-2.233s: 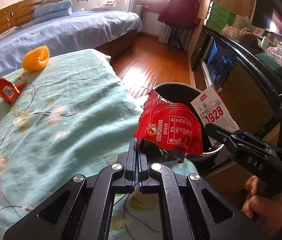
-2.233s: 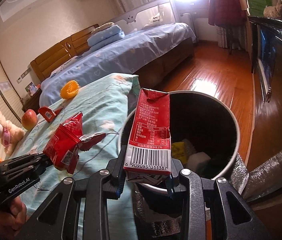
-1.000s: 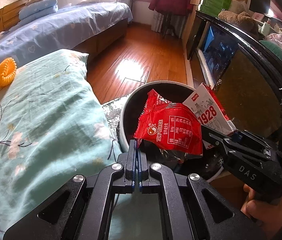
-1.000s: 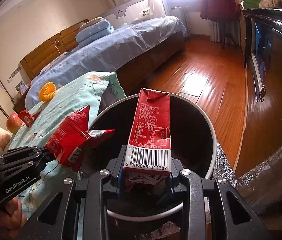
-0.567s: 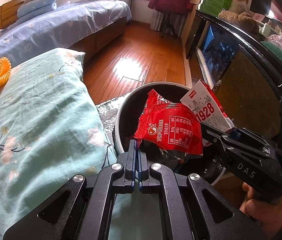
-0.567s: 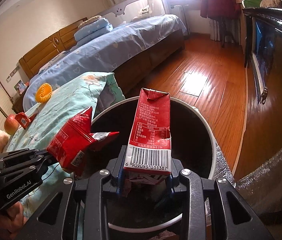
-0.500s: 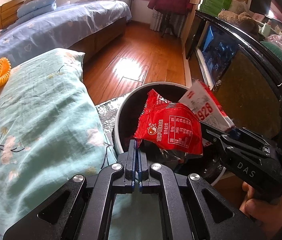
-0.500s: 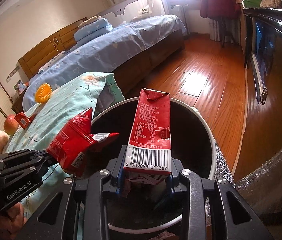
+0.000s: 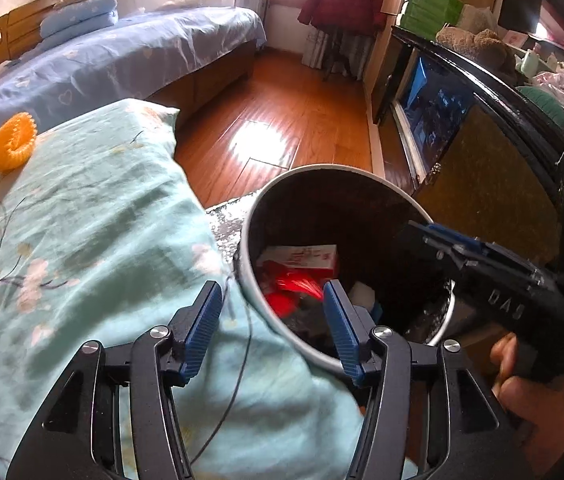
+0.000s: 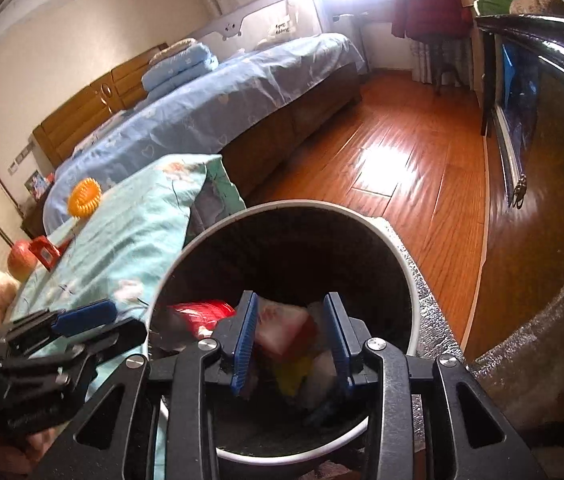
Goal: Collect trash
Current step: 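Open both tools to drop the red packet and milk carton into the bin, then move both open tools back over the bed toward the red wrapper and orange toy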
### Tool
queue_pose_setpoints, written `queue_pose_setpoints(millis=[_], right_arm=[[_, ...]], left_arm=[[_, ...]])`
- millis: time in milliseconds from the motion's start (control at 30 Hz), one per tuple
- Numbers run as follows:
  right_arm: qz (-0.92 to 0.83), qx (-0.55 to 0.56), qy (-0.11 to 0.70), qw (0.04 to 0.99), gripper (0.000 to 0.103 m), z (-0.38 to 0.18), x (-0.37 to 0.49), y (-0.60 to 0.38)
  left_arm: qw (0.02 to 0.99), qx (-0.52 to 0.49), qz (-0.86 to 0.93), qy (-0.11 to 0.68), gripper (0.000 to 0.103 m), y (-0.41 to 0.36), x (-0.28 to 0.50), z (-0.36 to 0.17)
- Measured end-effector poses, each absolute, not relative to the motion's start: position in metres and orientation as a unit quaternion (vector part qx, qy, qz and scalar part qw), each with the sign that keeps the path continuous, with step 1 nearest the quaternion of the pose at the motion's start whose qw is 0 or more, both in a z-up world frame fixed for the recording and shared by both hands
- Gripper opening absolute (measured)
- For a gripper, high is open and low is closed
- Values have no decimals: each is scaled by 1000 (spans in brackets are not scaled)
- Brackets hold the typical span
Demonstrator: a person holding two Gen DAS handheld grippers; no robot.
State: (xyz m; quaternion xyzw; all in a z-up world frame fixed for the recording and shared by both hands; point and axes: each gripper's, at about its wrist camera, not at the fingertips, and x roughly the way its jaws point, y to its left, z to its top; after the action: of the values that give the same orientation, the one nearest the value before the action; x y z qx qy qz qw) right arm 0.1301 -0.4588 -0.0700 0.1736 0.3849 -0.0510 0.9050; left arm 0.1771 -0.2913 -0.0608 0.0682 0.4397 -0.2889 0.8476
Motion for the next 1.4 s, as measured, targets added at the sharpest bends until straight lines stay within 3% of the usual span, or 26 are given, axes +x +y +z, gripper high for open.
queue_pose_setpoints(millis=[167,333,800,1400], right_arm=[[-40,178,371,911,69,-60,127,-450],[-17,179,367,913,78,-54,130,-431],[65,156,388,906,81,-57,155,-348],[115,116,408,898,86,-57,195,-277]], left_arm=[[858,48,-272,432,57,-261,168,-56],[868,23,-246,431,58,-223,165,-56],[886,-59,-148,435,60,-110,168,-62],[890,-89,-98,436,62,-50,183,-67]])
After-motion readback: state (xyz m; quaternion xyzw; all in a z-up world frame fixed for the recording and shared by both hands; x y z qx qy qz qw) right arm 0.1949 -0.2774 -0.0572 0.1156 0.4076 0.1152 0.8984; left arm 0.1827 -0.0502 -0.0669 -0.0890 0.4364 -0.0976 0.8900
